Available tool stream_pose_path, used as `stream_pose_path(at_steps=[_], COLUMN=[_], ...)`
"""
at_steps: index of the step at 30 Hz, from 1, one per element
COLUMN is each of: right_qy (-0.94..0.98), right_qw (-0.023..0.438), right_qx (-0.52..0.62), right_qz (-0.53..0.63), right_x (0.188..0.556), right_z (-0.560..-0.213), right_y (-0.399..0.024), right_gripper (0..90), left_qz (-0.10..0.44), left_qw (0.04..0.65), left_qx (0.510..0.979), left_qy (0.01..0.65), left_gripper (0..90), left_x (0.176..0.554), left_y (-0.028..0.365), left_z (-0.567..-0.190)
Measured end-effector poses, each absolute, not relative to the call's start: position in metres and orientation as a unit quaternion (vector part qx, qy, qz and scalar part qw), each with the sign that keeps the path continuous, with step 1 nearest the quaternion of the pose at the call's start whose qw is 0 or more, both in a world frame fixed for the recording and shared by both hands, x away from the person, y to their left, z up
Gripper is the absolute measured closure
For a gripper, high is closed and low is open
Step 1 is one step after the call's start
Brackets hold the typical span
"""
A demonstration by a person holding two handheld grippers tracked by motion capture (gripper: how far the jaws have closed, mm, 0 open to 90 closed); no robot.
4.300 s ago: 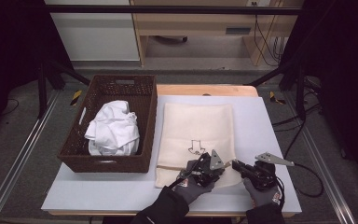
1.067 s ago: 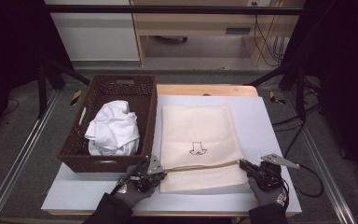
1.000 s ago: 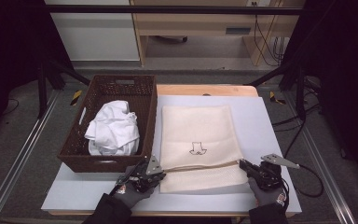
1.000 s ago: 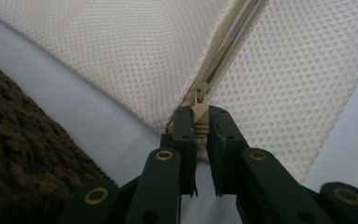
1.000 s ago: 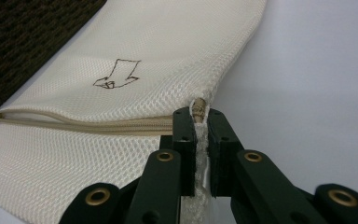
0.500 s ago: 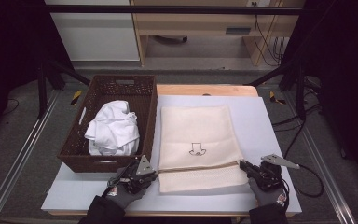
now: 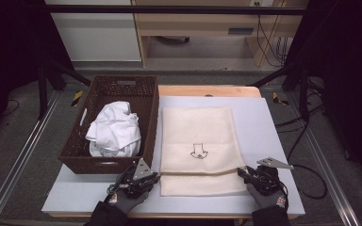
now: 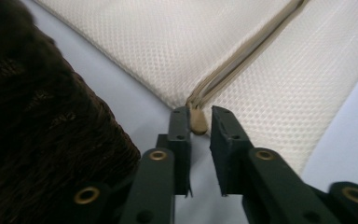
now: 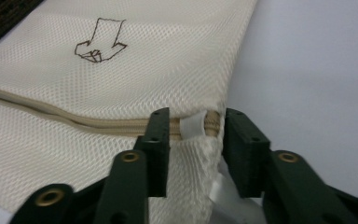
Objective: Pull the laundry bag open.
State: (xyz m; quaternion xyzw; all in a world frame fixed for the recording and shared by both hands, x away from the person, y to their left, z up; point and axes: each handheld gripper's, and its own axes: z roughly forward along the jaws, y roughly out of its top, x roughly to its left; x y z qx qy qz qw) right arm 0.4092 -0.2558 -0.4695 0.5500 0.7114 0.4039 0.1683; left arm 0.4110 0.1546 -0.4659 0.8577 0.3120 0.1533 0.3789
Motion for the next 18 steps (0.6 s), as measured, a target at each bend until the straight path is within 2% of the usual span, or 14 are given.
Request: stream_pose_path(at_steps=[2, 5, 8, 12, 18], right_qy=[0.713, 0.711, 0.708, 0.712, 0.726], right_qw=[0.199, 0.242, 0.256, 0.251, 0.237], right_qx=[0.538, 0.525, 0.531, 0.539, 0.548], right_qz=[0.403, 0.4, 0.389, 0.372, 0.342], right_x=[0.409, 0.409, 0.414, 0.426, 0.438], right_z=[-0.468, -0.465, -0.466, -0.472, -0.485], right_y=[-0.252, -0.251, -0.253, -0.253, -0.25], right_gripper=[51.7, 47.6, 49.0, 53.6, 58.6], left_qz=[0.152, 0.148, 0.136, 0.129, 0.13], left_qw=[0.391, 0.397, 0.394, 0.39, 0.391], left_qx=[0.85, 0.845, 0.847, 0.847, 0.842], left_qy=[0.318, 0.326, 0.331, 0.338, 0.348], left_gripper=[73.3, 68.9, 65.1, 61.0, 63.0], left_x=[0.406, 0.398, 0.394, 0.393, 0.393], left_y=[0.156, 0.155, 0.151, 0.143, 0.14], left_z=[-0.464, -0.465, -0.471, -0.48, -0.484])
